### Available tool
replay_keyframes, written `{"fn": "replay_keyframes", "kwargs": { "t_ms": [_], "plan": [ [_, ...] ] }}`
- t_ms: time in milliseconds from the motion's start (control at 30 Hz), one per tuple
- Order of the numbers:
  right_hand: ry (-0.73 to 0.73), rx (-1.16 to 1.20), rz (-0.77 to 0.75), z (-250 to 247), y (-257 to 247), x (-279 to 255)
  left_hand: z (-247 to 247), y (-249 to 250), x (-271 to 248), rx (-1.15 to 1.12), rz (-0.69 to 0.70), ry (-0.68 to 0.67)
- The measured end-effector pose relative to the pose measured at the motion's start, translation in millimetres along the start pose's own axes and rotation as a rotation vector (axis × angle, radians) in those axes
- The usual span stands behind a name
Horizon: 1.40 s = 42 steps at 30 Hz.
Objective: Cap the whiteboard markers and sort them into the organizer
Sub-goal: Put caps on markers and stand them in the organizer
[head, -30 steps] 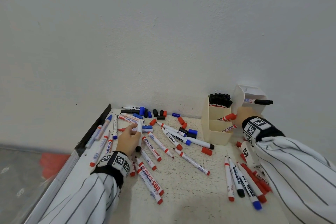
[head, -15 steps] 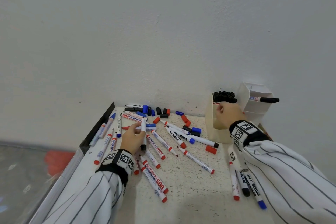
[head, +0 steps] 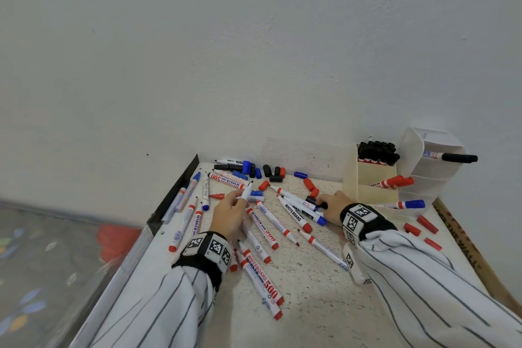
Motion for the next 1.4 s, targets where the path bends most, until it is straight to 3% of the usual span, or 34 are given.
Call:
{"fn": "replay_keyframes", "kwargs": {
  "t_ms": [133, 267, 467, 633, 933, 1000, 1167, 1300, 1400],
  "plan": [
    [0.077, 0.040, 0.023, 2, 0, 9, 0, 1, 1, 0.014, 0.005, -0.006],
    [0.063, 0.002, 0.099, 4, 3, 10, 0, 0, 1, 0.043, 0.033, -0.032],
    [0.059, -0.022, 0.076, 5, 10, 10, -1, 3, -4, 0.102, 0.063, -0.071],
    [0.137, 0.006, 0.061, -6, 14, 8, -1, 8, -9, 0.167, 0.085, -0.104],
    [-0.014, -0.099, 0.004, 9, 12, 3, -12, 5, -25, 0.242, 0.097, -0.093],
    [0.061, -0.032, 0.005, 4, 12, 2, -15, 5, -29, 0.259, 0.105, -0.090],
    [0.448, 0.320, -0.061, -25, 12, -18, -17, 9, -37, 0.320, 0.155, -0.126],
    [0.464, 0.570, -0.228, -39, -2, -44, -8, 13, -42, 0.324, 0.187, -0.152],
    [0.446, 0.595, -0.308, -37, -14, -54, 3, 18, -47, 0.301, 0.204, -0.180]
  ]
}}
Point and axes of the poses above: each hand's wrist, its own x-axis towards the middle knuckle, its own z-axis out of the palm, y = z × x, the point moved 2 cm from there along x, towards the middle knuckle, and after that the axes turned 6 degrees about -x, right-handed, at the moved point
